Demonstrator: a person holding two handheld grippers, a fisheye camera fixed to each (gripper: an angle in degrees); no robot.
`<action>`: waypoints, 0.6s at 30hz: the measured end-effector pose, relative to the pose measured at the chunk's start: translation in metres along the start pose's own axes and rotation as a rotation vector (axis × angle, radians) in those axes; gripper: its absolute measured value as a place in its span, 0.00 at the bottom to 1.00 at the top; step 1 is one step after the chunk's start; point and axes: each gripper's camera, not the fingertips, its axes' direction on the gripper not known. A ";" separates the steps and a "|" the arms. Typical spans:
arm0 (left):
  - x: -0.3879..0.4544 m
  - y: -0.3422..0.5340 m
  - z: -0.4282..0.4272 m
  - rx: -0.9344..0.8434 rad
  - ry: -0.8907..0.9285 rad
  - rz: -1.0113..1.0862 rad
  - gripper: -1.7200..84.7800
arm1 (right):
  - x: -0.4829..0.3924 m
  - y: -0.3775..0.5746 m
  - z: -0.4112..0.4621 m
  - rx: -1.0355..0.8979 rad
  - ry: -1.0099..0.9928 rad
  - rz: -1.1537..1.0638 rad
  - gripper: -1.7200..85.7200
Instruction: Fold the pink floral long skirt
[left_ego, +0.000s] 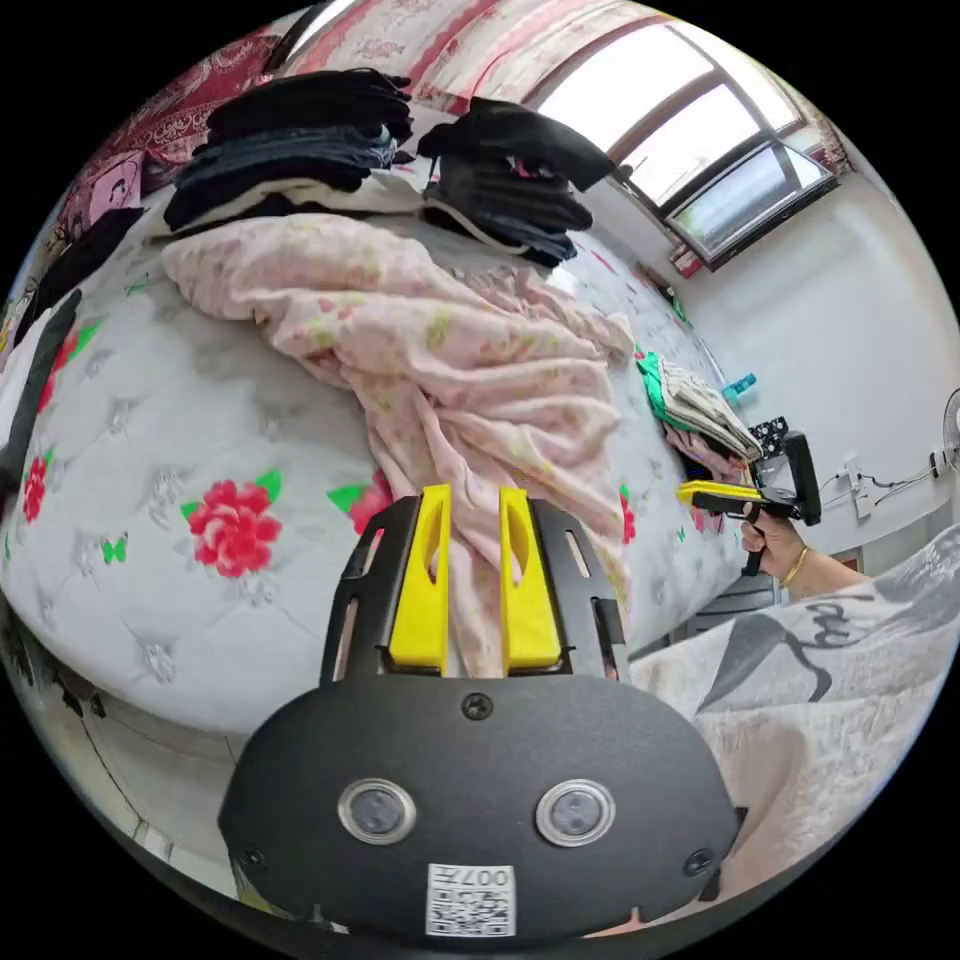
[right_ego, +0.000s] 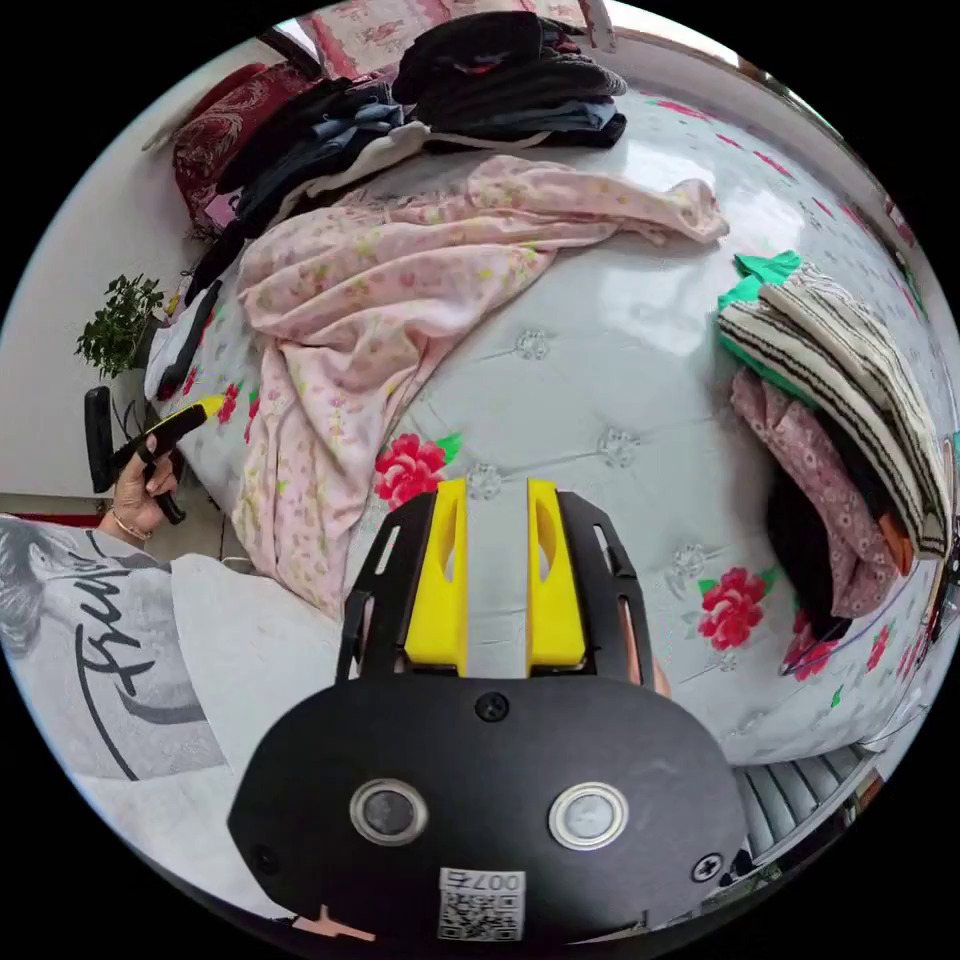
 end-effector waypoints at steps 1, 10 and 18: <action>0.006 0.005 0.001 -0.013 0.003 0.003 0.11 | -0.003 0.016 0.008 -0.022 -0.025 0.000 0.10; 0.032 -0.018 0.068 -0.365 0.067 0.199 0.02 | -0.041 0.011 0.051 -0.086 -0.201 -0.180 0.09; 0.034 -0.118 -0.055 0.032 0.098 0.141 0.01 | -0.019 -0.038 -0.019 0.136 -0.293 -0.313 0.02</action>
